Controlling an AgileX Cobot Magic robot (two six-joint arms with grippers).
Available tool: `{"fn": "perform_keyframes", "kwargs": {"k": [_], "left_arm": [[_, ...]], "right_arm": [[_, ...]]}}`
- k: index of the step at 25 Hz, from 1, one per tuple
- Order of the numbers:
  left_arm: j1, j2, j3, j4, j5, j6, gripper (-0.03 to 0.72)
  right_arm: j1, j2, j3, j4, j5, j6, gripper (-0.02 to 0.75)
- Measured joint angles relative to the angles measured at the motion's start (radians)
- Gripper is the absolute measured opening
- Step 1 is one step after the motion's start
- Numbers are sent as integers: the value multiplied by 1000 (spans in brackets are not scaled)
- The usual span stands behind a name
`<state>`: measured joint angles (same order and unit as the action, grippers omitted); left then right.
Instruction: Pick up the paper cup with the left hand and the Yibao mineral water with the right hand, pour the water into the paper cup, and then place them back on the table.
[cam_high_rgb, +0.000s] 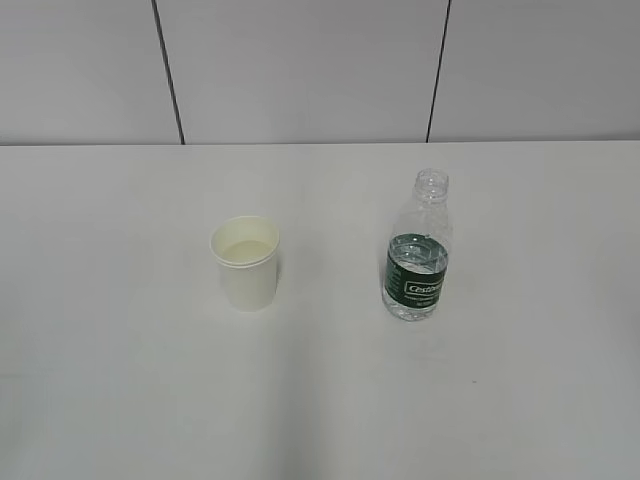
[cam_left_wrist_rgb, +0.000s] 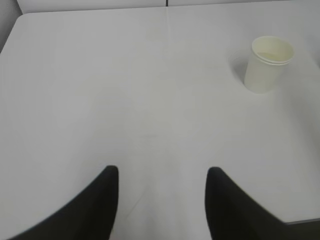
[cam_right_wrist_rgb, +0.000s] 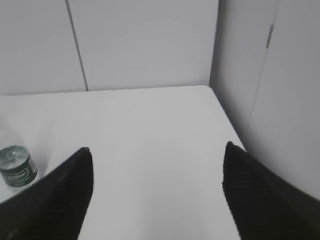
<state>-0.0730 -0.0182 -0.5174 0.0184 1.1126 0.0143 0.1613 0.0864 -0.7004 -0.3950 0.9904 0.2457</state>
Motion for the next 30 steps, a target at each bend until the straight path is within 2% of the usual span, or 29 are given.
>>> {"fn": "perform_keyframes", "kwargs": {"k": [5, 9, 14, 17, 30], "left_arm": [[0, 0, 0, 0, 0, 0, 385], [0, -1, 0, -2, -1, 0, 377], [0, -1, 0, -2, -2, 0, 374], [0, -1, 0, -2, -3, 0, 374], [0, -1, 0, -2, -3, 0, 335]], "right_arm": [[0, -81, 2, 125, 117, -90, 592], [0, -108, 49, 224, 149, -181, 592], [0, -108, 151, 342, 165, -207, 592], [0, -108, 202, 360, 163, -213, 592], [0, -108, 202, 364, 151, -215, 592]]}}
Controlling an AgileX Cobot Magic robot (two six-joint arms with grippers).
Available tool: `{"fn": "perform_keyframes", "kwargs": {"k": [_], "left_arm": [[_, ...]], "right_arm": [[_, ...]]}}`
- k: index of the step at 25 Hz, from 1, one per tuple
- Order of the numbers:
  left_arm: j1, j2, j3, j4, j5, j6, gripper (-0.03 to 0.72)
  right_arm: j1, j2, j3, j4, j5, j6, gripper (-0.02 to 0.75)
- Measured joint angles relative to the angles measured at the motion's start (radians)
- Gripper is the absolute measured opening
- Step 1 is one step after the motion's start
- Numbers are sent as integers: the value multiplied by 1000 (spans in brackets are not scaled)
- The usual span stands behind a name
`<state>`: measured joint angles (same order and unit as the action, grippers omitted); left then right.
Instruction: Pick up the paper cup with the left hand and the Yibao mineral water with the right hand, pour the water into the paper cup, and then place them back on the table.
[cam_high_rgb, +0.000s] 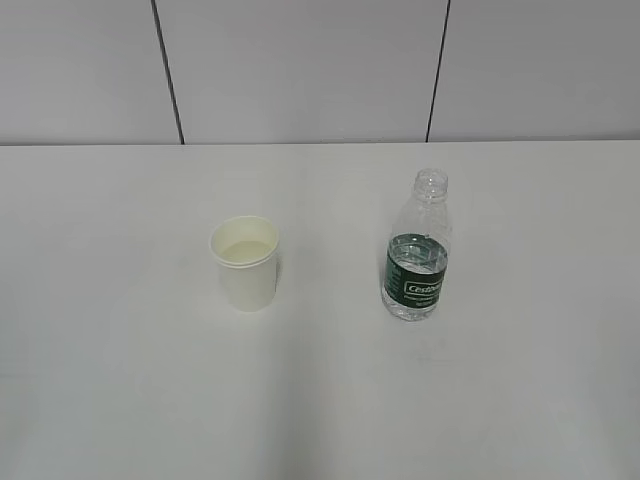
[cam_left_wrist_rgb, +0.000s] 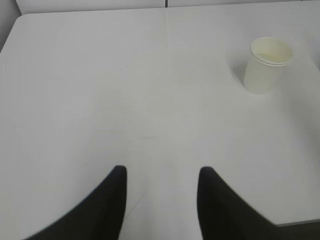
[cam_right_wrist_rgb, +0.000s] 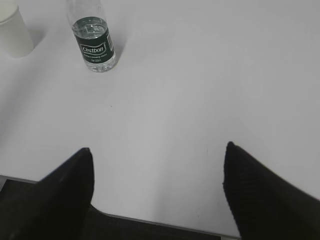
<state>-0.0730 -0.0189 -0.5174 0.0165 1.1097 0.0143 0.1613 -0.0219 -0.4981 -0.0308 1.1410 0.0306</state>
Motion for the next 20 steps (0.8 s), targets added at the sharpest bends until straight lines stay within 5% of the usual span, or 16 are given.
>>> {"fn": "perform_keyframes", "kwargs": {"k": [20], "left_arm": [[0, 0, 0, 0, 0, 0, 328]], "right_arm": [[-123, 0, 2, 0, -2, -1, 592]]}}
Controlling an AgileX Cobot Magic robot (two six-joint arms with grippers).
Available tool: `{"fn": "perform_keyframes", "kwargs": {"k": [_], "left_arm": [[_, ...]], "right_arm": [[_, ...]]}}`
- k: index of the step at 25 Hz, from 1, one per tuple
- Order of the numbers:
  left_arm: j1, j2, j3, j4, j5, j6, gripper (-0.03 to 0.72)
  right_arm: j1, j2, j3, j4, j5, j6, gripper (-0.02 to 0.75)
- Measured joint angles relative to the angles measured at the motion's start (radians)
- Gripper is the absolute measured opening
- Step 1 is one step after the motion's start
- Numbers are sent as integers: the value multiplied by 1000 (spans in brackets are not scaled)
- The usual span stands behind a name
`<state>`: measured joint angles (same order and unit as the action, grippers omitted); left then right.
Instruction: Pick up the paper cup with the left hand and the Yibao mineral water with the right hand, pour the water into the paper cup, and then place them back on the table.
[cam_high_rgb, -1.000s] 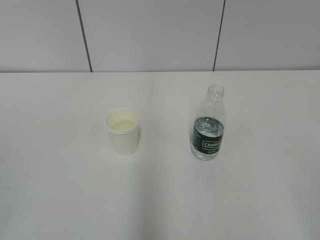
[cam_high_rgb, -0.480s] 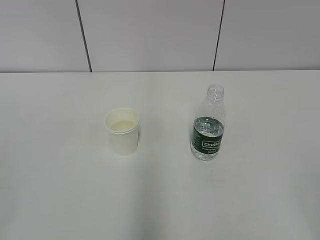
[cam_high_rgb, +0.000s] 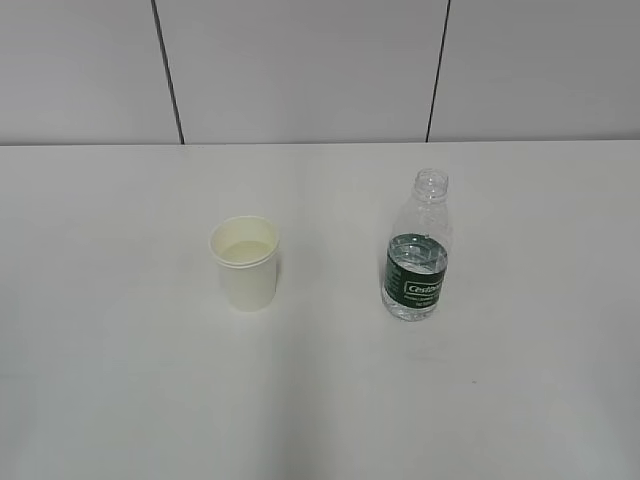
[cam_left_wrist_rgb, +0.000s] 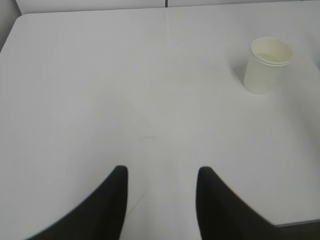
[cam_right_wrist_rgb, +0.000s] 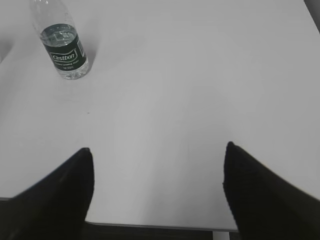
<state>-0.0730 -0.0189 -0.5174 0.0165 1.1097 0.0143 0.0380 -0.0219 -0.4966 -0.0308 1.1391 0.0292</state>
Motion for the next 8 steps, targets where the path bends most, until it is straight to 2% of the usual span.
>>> {"fn": "perform_keyframes", "kwargs": {"k": [8], "left_arm": [[0, 0, 0, 0, 0, 0, 328]], "right_arm": [[0, 0, 0, 0, 0, 0, 592]]}}
